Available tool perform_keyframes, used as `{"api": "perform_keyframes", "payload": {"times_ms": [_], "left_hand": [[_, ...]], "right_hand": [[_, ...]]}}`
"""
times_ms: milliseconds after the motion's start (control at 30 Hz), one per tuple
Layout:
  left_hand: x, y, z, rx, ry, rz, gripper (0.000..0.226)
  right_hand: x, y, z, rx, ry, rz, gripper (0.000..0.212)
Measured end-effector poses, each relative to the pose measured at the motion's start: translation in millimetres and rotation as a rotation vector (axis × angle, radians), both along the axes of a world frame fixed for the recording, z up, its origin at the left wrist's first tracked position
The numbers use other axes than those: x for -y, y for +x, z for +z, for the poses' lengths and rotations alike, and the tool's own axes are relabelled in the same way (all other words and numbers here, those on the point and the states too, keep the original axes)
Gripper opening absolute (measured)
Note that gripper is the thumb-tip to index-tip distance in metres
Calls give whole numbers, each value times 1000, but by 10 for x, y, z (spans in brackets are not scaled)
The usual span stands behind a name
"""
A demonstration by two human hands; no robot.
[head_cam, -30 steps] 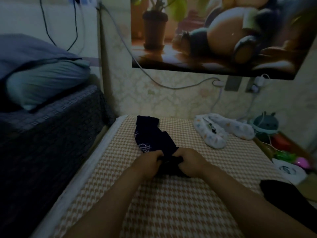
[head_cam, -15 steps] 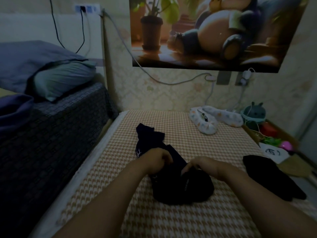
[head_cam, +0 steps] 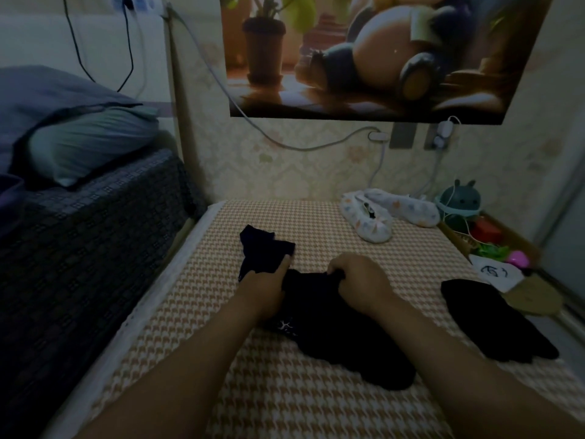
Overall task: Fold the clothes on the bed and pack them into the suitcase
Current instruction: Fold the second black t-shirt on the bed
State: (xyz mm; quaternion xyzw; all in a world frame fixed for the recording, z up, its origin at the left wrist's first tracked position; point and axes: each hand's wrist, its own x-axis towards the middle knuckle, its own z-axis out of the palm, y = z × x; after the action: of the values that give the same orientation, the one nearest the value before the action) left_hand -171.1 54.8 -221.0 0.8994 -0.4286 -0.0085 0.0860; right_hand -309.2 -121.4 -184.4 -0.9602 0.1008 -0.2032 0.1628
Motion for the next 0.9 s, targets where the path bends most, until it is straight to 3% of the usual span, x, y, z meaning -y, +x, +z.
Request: {"api": "perform_keyframes", "payload": {"times_ms": [67,100,200,233,300,367,400,500,600,667,733,800,900], "left_hand": [[5,12,5,11,-21,-10,52],[1,10,30,27,16,-4,35],[-39,1,55,164,131,-53,24],[-50,0,58,170,84,-100,24],[-91,-39,87,13,-166,-145,16],[-129,-79,187,-174,-402,-61,16],[-158,-87,266,-174,-472,-12,16],[-279,-113,527,-8,-628,75,13],[-401,-205,887,144,-899,165,9],[-467,-253,1112,107,-1007,155,16],[-493,-182,1150,-5,-901,96,33],[-484,-33,972,-66,-602,24,38],[-465,27,660,-173,-224,34,23]], "right_hand": [[92,-18,48,183,-87,62,36],[125,-31,41,181,-39,88,37],[117,-151,-17,-90,346,92,15],[132,-178,-36,-205,493,101,8],[162,-197,-38,-334,671,108,23],[185,-190,29,-296,631,91,22],[194,-194,75,-246,534,55,26],[242,-213,128,-37,235,-171,38],[302,-251,240,215,158,-423,38],[339,-257,305,293,170,-534,36],[336,-252,285,146,129,-586,27],[297,-258,191,-89,58,-575,9],[147,-205,90,-184,37,-318,45]]}}
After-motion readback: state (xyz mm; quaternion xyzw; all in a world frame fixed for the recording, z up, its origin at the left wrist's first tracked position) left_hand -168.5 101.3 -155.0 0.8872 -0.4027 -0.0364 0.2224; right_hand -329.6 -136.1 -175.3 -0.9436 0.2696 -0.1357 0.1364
